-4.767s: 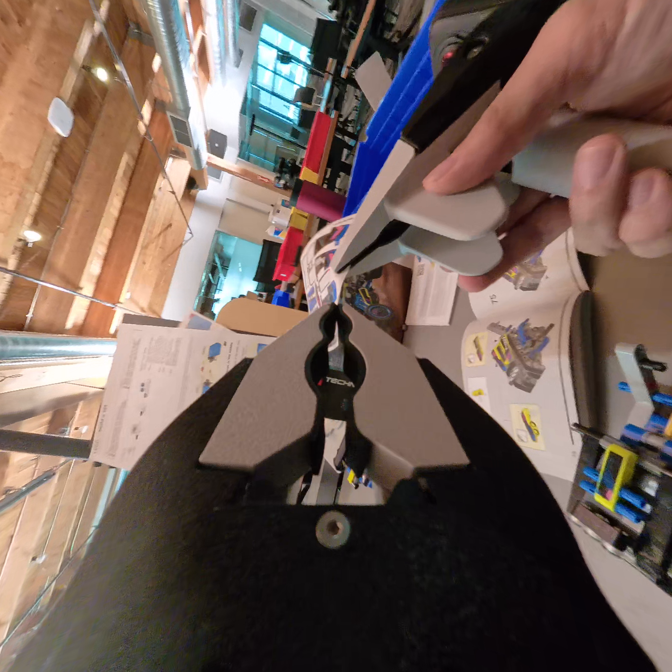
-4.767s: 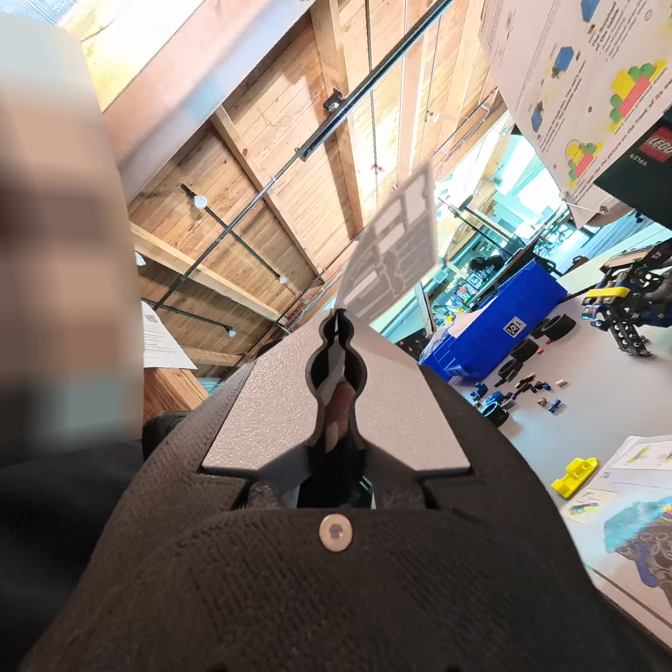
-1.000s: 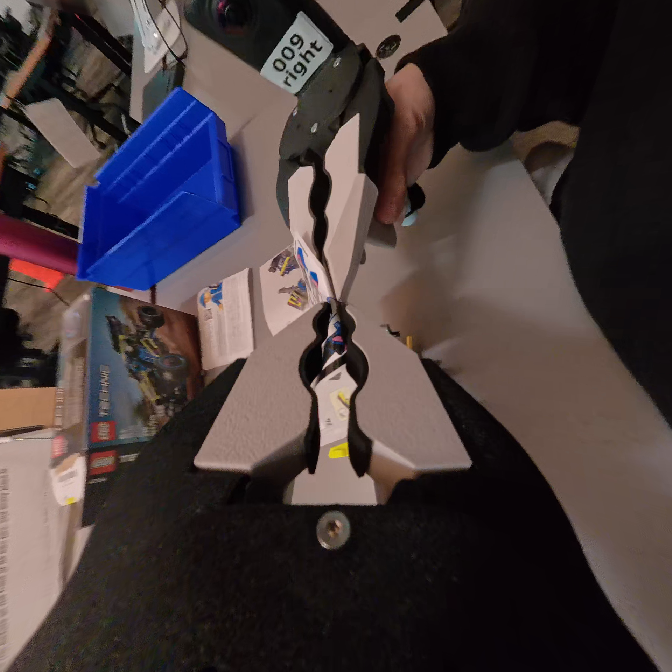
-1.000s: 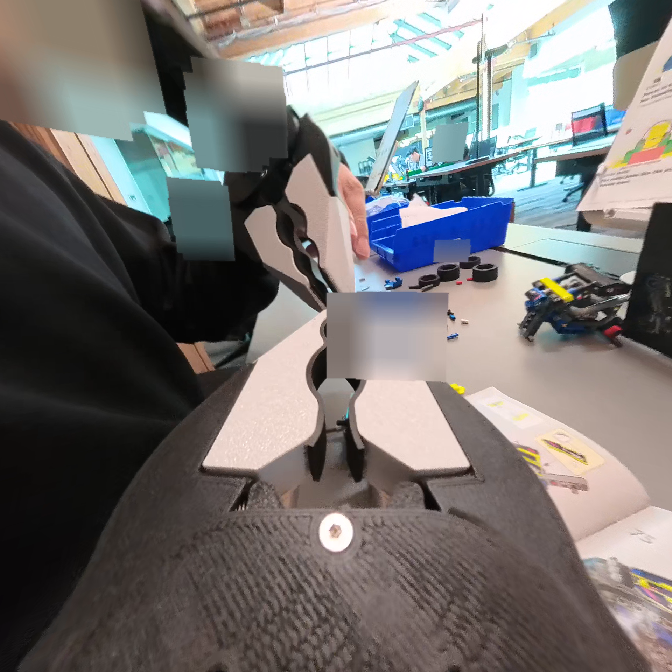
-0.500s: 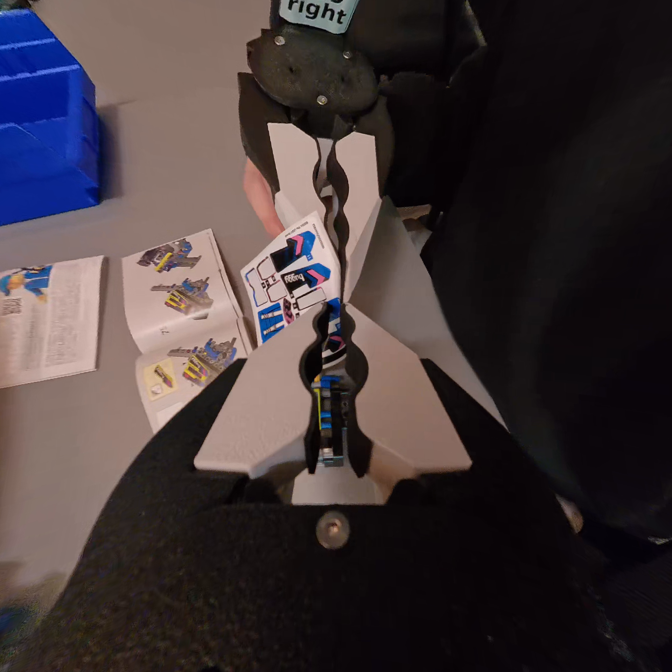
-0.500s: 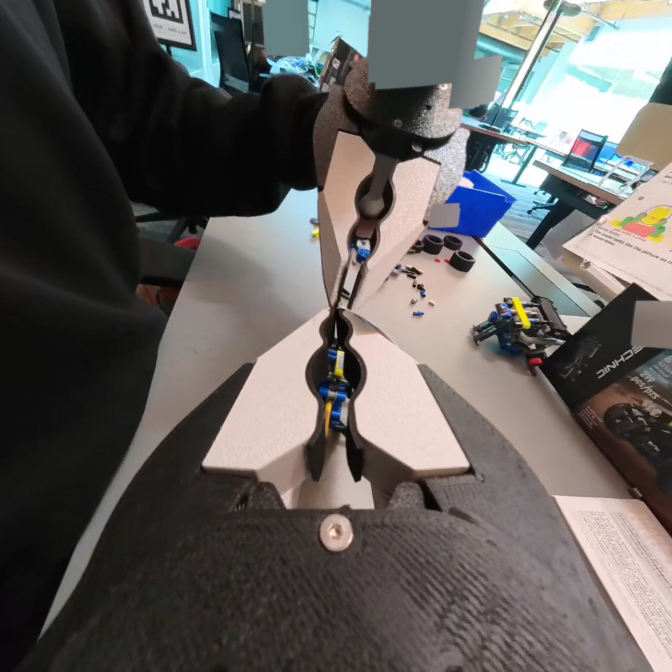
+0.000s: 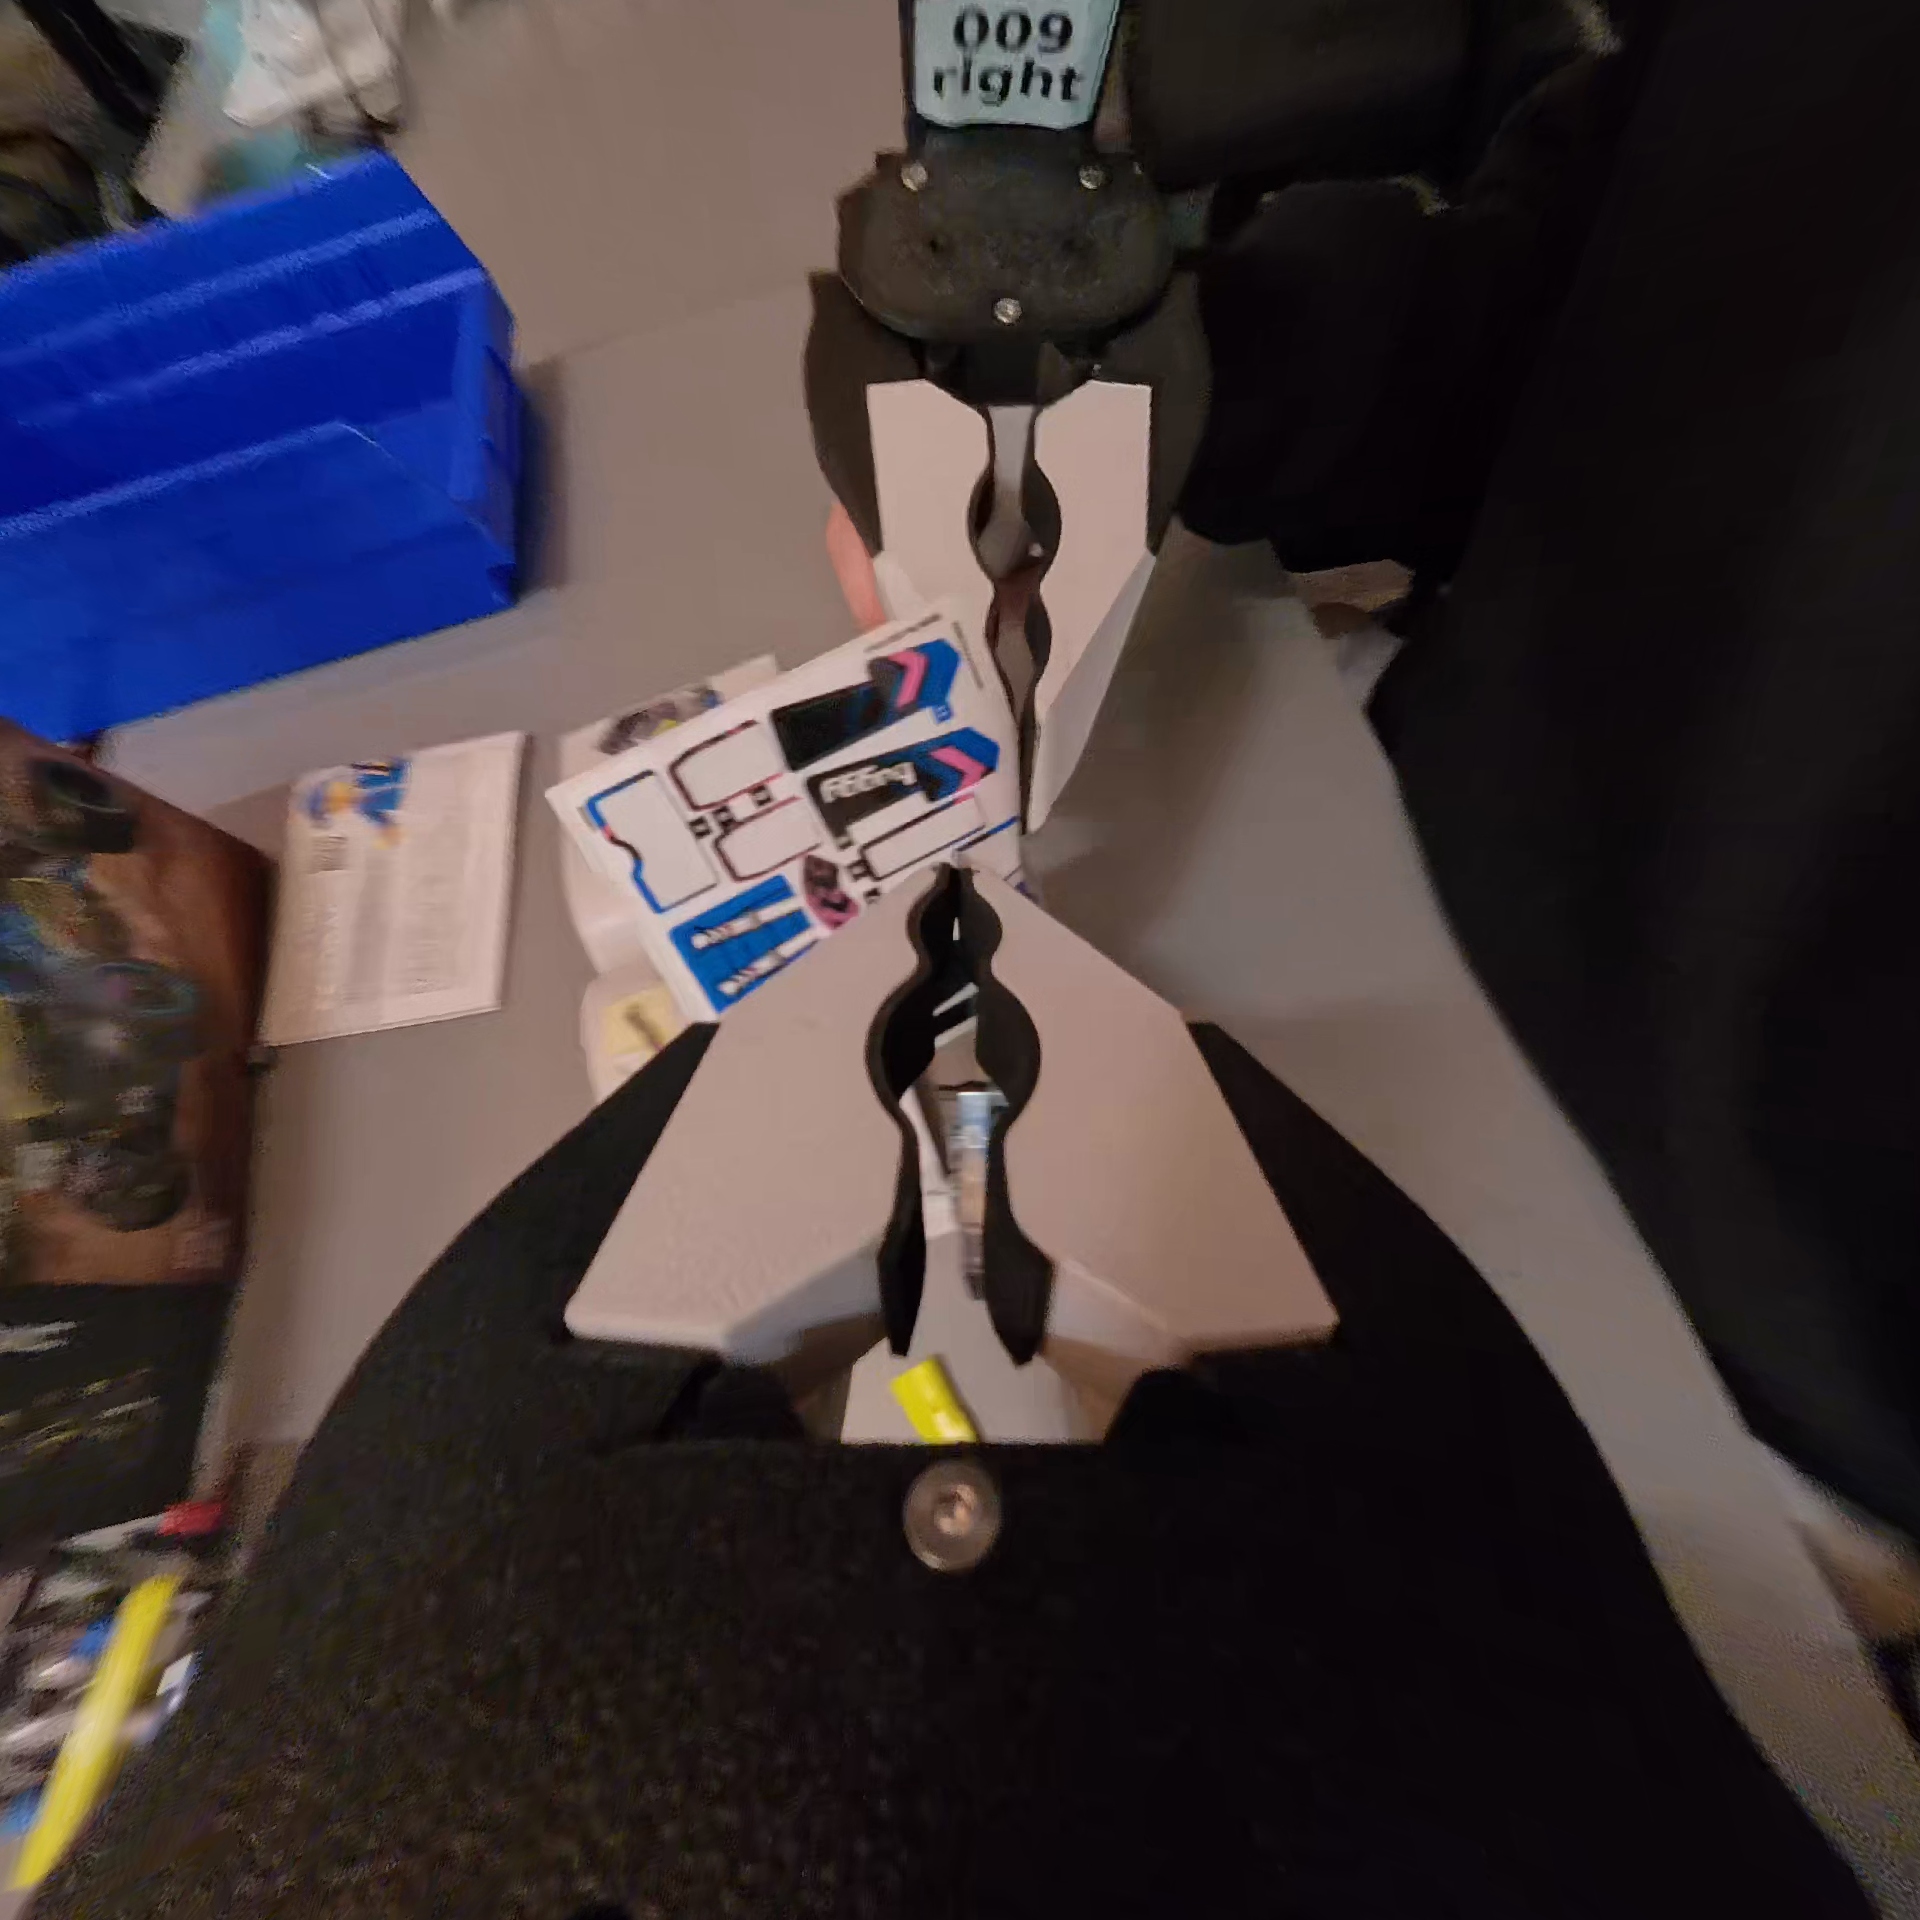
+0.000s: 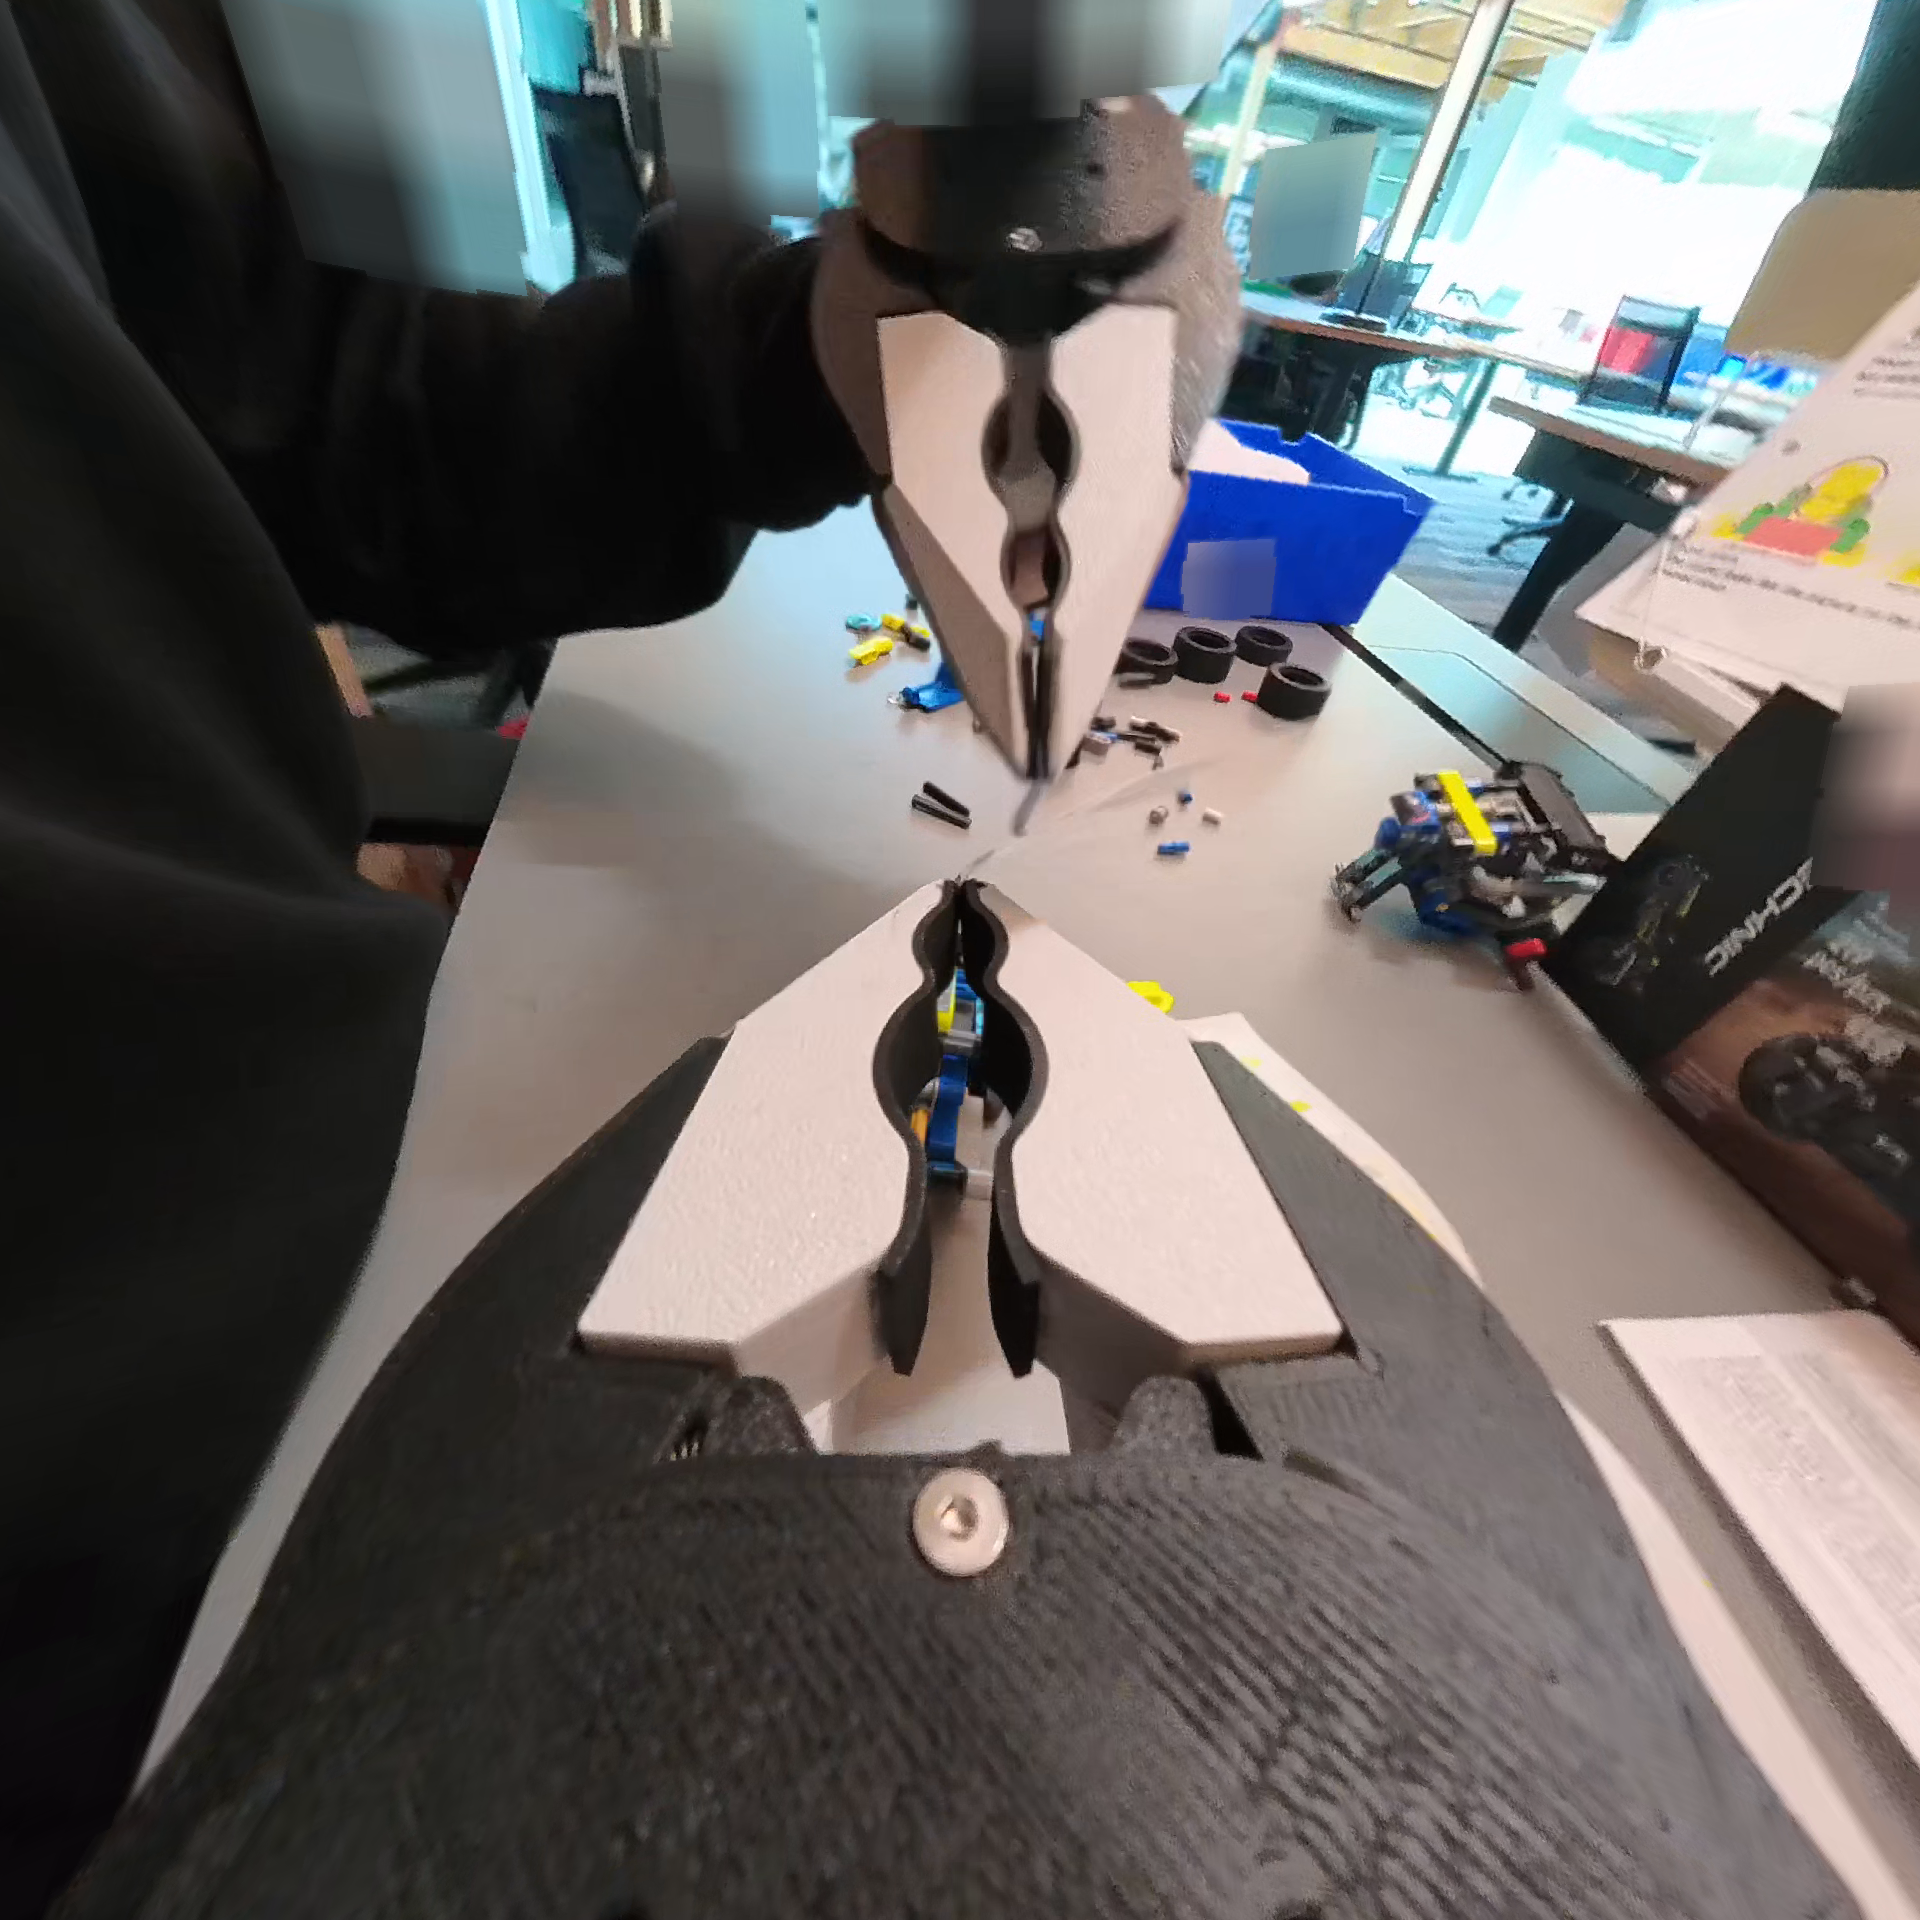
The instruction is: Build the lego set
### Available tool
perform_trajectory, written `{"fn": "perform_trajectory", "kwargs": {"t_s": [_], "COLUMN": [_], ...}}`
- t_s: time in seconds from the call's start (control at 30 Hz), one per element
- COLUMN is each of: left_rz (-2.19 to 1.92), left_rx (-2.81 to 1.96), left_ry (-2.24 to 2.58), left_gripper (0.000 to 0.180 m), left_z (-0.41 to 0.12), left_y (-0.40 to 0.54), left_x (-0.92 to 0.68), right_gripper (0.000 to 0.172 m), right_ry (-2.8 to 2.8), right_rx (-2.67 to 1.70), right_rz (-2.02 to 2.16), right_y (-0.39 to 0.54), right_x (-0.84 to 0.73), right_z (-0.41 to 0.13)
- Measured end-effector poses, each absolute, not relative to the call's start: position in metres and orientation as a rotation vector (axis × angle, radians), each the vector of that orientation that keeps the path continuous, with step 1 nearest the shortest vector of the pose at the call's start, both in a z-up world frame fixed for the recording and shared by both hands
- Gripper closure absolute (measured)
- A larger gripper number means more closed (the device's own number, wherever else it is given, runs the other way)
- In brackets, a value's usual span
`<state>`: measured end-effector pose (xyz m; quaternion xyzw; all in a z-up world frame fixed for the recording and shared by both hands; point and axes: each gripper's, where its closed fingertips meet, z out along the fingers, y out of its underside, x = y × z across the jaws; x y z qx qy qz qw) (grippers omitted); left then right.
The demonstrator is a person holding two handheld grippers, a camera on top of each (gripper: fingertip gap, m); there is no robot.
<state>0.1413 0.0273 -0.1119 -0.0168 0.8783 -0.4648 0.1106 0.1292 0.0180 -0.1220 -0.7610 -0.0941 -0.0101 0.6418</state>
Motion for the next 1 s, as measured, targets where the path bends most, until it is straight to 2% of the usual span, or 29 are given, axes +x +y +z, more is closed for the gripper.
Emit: {"fn": "perform_trajectory", "kwargs": {"t_s": [0.03,0.2,0.5,0.7,0.77,0.9,1.0], "left_rz": [-1.336,-1.232,-0.893,-0.658,-0.599,-0.426,-0.404], "left_rx": [-0.064,-0.21,0.017,0.205,0.288,0.558,0.593], "left_ry": [2.513,2.237,2.165,2.035,2.003,1.865,1.888], "left_gripper": [0.18,0.18,0.18,0.18,0.18,0.18,0.18], "left_z": [-0.107,-0.087,-0.162,-0.17,-0.175,-0.183,-0.194], "left_y": [0.033,0.074,0.117,0.123,0.126,0.133,0.146], "left_x": [0.15,0.182,0.157,0.149,0.147,0.139,0.14], "right_gripper": [0.172,0.172,0.172,0.172,0.155,0.107,0.101], "right_ry": [-0.163,0.146,0.288,0.37,0.492,0.651,0.506], "right_rx": [-1.726,-1.627,-1.726,-1.755,-1.792,-2.004,-2.123], "right_rz": [0.002,0.192,0.432,0.456,0.516,0.388,-0.022], "right_y": [0.016,0.005,0.014,0.022,0.016,-0.016,-0.027], "right_x": [0.136,0.181,0.232,0.235,0.243,0.26,0.272], "right_z": [-0.123,-0.124,-0.162,-0.173,-0.184,-0.205,-0.178]}}
